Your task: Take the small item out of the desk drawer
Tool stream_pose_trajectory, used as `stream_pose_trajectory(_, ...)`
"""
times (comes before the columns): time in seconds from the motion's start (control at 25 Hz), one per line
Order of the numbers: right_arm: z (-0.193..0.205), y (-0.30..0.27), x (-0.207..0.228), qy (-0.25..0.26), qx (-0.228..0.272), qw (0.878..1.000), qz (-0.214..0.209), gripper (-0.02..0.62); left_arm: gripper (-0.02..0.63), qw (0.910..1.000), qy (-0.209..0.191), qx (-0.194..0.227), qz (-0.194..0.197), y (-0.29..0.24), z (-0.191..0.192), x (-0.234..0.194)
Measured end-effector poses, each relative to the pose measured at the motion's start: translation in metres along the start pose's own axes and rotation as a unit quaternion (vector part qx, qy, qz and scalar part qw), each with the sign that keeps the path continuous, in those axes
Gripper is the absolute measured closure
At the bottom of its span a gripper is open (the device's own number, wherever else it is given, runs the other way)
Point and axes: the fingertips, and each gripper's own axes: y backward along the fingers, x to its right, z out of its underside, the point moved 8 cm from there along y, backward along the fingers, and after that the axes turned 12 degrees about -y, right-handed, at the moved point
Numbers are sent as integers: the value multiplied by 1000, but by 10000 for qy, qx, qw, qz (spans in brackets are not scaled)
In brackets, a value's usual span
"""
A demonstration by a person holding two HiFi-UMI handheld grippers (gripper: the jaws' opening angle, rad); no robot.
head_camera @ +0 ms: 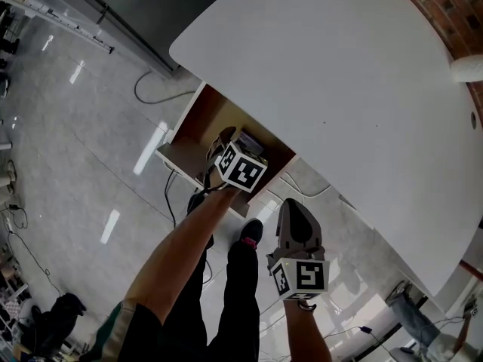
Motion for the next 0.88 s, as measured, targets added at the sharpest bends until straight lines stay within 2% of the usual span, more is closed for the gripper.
stream_pose_trajectory(0.2, 4, -2, 2, -175, -65, 9998, 6, 571, 138, 9998, 2, -193, 58, -13, 11, 2)
stream_pose_trajectory(0.56, 7, -1, 3, -175, -152, 9997, 67, 572, 138, 9984, -44, -561, 1, -30, 23, 12)
stream_pose_trajectory(0.88, 14, 1, 7, -262, -207, 9993, 142, 572, 140, 9983, -53, -584, -13, -33, 23, 9)
